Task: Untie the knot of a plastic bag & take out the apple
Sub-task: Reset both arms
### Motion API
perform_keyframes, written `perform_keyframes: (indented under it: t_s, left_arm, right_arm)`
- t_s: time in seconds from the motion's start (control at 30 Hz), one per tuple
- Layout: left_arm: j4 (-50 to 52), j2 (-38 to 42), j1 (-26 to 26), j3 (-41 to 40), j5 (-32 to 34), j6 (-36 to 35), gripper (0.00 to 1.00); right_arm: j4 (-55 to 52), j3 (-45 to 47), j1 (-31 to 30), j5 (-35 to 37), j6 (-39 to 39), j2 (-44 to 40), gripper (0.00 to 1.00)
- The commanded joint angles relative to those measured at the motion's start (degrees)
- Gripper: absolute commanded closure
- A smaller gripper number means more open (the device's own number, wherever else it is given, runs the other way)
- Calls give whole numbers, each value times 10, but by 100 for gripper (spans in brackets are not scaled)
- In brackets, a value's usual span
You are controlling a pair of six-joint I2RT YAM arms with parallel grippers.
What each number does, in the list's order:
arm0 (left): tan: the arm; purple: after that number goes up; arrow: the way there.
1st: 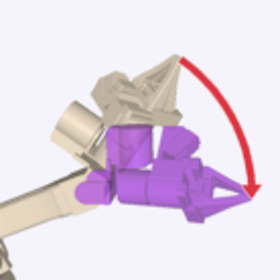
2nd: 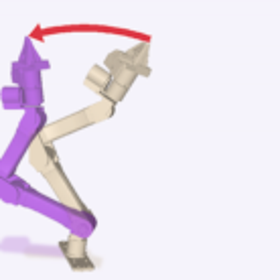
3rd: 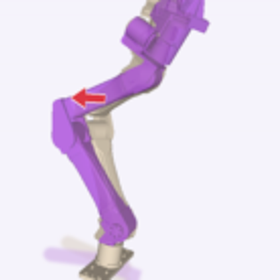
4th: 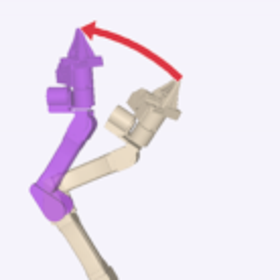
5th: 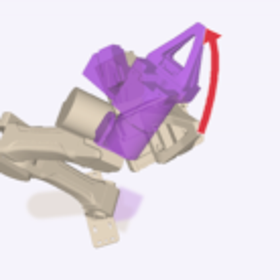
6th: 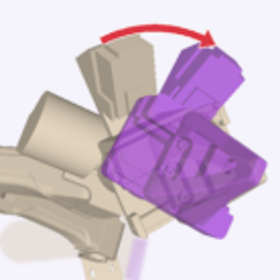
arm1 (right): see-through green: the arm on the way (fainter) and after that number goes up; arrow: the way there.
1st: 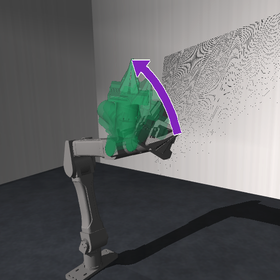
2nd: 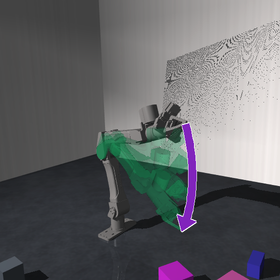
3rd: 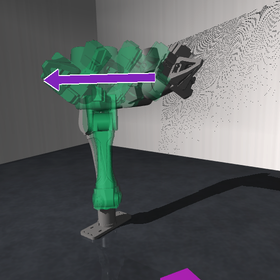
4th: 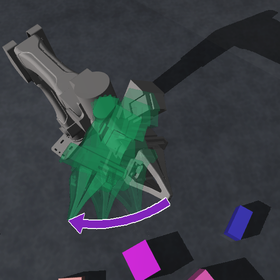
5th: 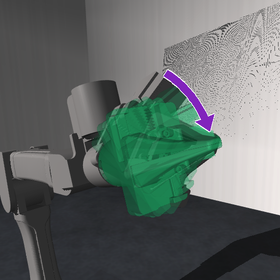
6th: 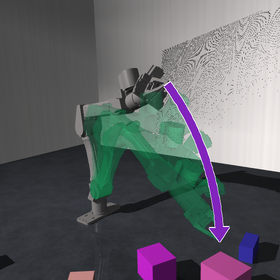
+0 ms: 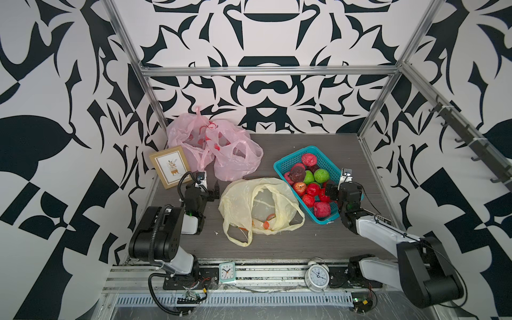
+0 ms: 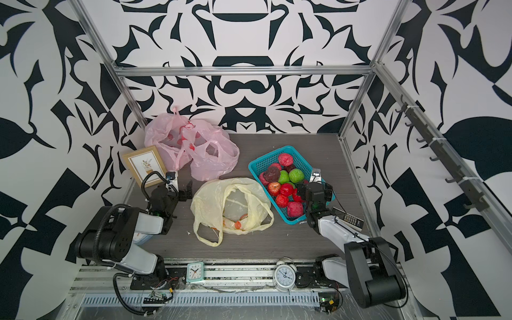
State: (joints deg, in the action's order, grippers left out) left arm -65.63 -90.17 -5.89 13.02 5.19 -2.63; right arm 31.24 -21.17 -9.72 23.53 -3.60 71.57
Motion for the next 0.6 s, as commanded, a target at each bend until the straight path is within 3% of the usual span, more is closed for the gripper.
perform_keyframes:
  t_s: [0.0,0.1,0.3,0.33,0.5,0.57]
  left_arm:
    - [-40,-12,-7,6,28,-9,1]
    - [121,11,-6,74,42,5,1]
    - [-57,-8,-26,-4,40,-22,1]
    - [-66,-15,-28,-3,45,-26,1]
    - [40,-4,-22,45,50,-18,1]
    - [70,0,-9,57,34,-8,1]
  right_arm:
    - [151,30,2,-6,34,36,1]
    - [199,39,5,-30,40,74,1]
    - [306,40,9,-100,74,191,1]
    - [269,37,10,-107,69,175,1]
    - [206,6,73,-212,25,174,1]
    - [209,6,77,-213,25,178,1]
